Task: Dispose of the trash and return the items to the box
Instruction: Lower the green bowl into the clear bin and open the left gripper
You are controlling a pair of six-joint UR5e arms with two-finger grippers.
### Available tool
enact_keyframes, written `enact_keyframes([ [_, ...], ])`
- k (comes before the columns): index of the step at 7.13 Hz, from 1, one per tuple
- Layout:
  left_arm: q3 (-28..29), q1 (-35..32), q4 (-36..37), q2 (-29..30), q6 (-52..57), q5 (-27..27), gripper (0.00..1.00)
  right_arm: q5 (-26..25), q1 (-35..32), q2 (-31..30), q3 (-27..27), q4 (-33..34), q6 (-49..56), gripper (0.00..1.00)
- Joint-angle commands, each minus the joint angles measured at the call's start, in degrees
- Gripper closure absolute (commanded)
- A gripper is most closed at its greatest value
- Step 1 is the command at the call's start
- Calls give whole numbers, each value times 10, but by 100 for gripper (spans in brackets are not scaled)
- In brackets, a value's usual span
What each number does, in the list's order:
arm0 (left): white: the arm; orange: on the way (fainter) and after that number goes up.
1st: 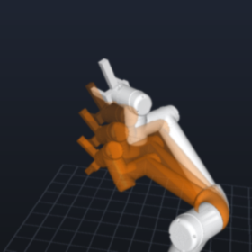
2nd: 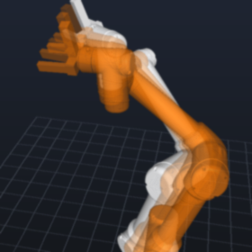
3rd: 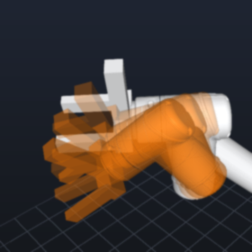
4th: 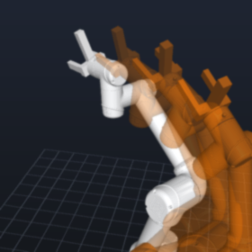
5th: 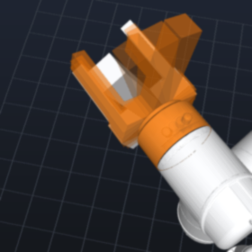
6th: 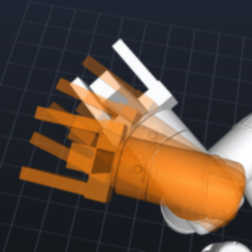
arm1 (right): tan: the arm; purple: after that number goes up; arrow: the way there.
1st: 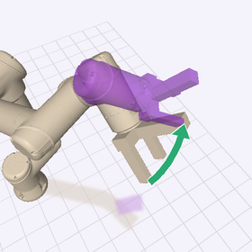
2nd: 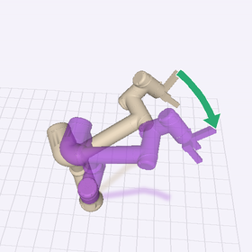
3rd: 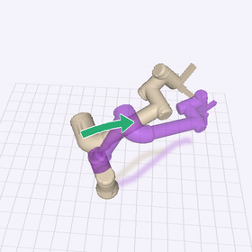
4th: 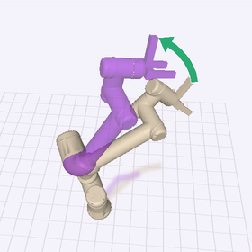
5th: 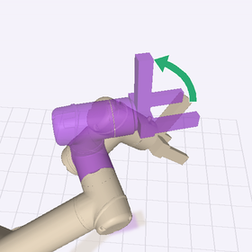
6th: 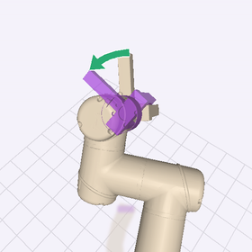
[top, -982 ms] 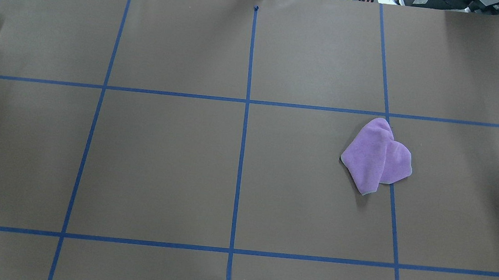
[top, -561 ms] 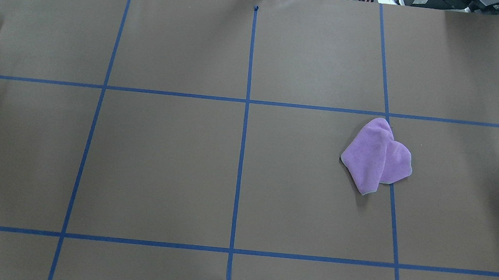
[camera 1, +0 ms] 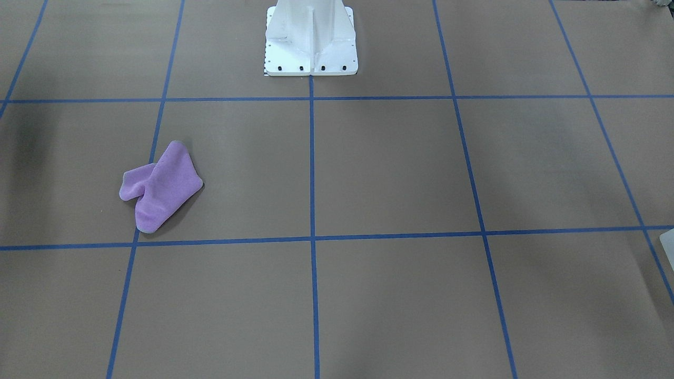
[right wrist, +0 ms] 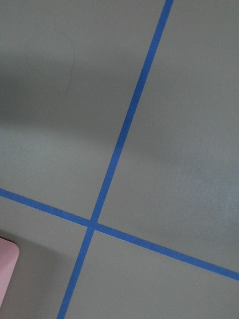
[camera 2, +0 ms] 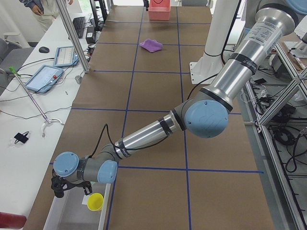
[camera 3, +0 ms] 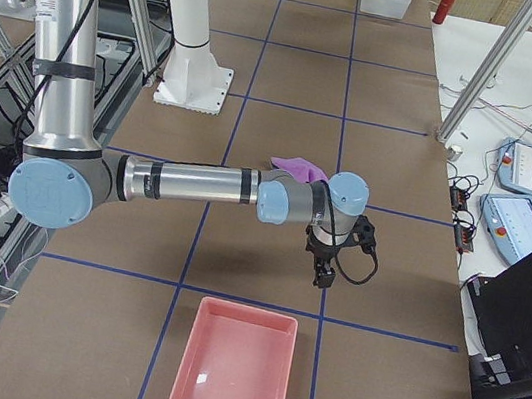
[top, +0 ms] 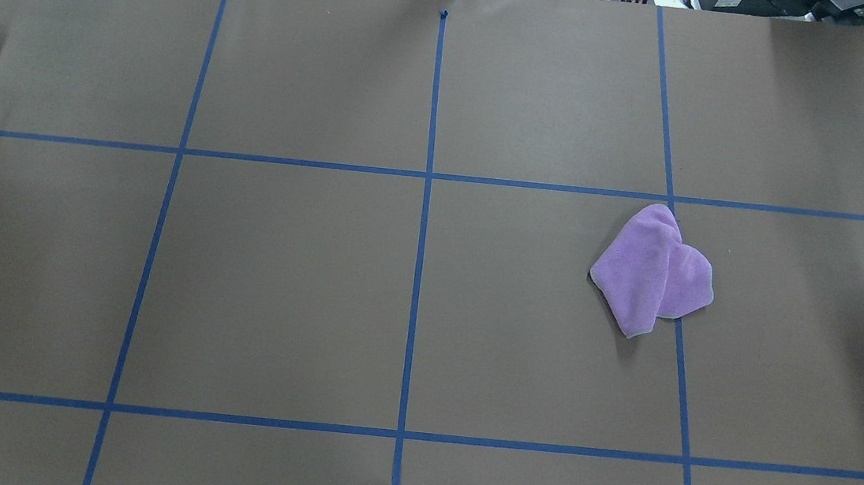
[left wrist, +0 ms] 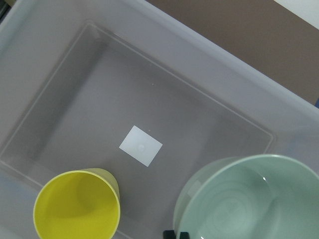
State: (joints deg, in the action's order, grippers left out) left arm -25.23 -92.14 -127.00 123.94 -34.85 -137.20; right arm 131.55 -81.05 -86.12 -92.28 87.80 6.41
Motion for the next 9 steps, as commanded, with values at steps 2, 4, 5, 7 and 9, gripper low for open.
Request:
enact_keyframes([
  [2,7,0,-18,2,-8,-3,2,0,0,1,1,0,0,0],
  [4,-84,-11,-12,-7,-67,-59,1,0,0,1,-1,0,-8,0],
  [5,-189,-4,-11,-47,-139,-61,1,1,1,1,-1,0,-9,0],
  [7,-388,89,-8,-115,-260,-45,1,0,43,2,-46,-1,-136,0],
  [9,-521,145,-7,-174,-277,-53,1,-2,105,-3,-108,-1,-240,0],
])
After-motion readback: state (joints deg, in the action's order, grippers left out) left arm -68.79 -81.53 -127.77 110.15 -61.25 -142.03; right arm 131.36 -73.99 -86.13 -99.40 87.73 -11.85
